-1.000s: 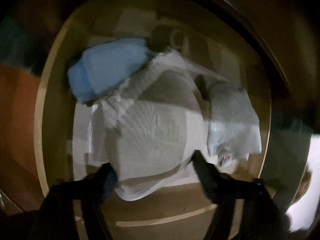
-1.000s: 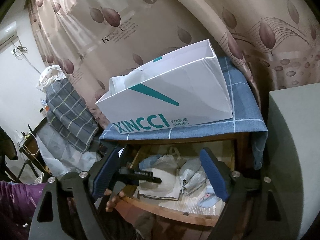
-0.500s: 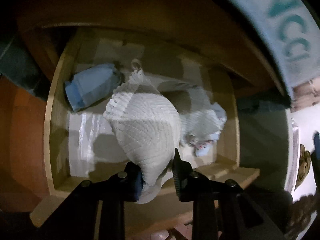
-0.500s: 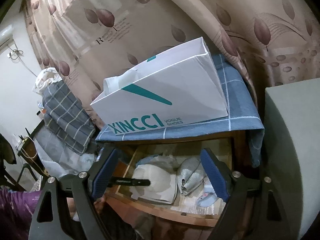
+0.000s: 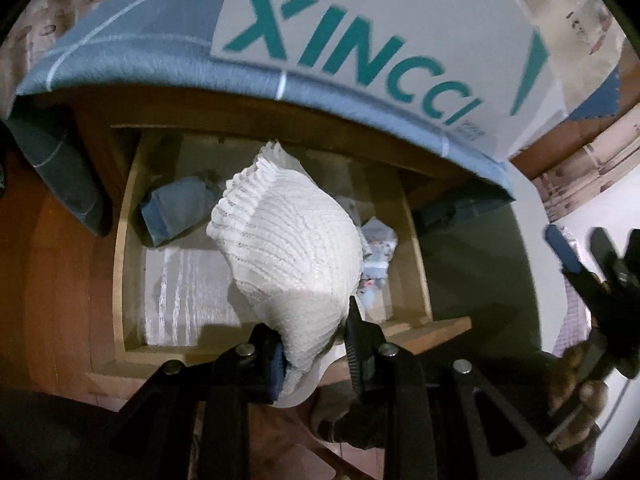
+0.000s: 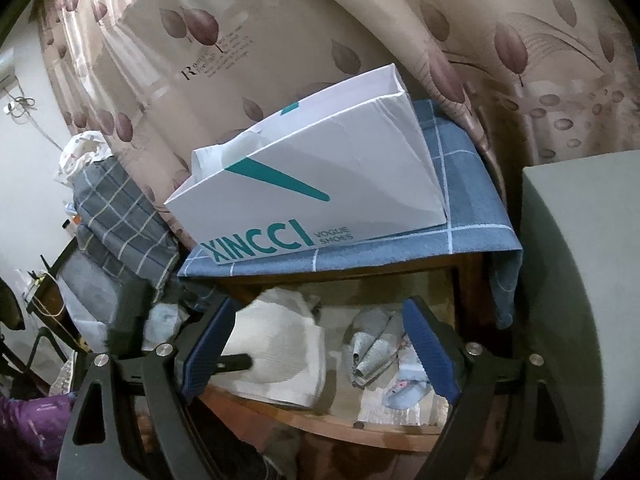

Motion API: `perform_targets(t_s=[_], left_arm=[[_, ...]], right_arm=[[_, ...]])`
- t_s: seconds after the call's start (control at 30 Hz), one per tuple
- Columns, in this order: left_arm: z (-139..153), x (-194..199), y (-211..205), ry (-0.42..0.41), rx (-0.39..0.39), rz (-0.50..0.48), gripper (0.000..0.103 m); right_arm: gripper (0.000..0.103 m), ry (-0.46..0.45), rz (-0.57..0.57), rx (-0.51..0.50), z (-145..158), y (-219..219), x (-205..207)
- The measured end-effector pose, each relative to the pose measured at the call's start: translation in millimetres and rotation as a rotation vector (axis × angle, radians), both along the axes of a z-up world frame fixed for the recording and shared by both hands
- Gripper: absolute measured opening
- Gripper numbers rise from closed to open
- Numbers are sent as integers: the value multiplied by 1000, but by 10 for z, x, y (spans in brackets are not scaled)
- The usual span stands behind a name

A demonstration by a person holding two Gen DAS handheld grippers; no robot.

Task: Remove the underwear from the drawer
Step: 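Grasp the white bra with the left tool and lift it, then carry the white bra over the shoe box and lower it inside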

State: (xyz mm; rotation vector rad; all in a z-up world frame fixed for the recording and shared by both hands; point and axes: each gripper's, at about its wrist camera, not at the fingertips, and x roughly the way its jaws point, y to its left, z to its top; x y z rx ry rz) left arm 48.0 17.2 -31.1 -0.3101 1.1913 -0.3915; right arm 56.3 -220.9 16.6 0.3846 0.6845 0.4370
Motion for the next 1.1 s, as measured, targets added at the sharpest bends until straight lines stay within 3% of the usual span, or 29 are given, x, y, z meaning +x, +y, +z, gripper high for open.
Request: perform_targets(t_s=[0.53,0.83,1.1], left_arm=[[798,-591,220,-53,-112,-27,25],[1289,-956,257,-94,-152,-92,25],[2006,-1149,215,-190,-224,-153,25]], right_arm=[[87,13,-13,-42,-11,40,16],[87,15,-14,-41,-6,44,16],[87,12,-17,-35,-1,12,24]])
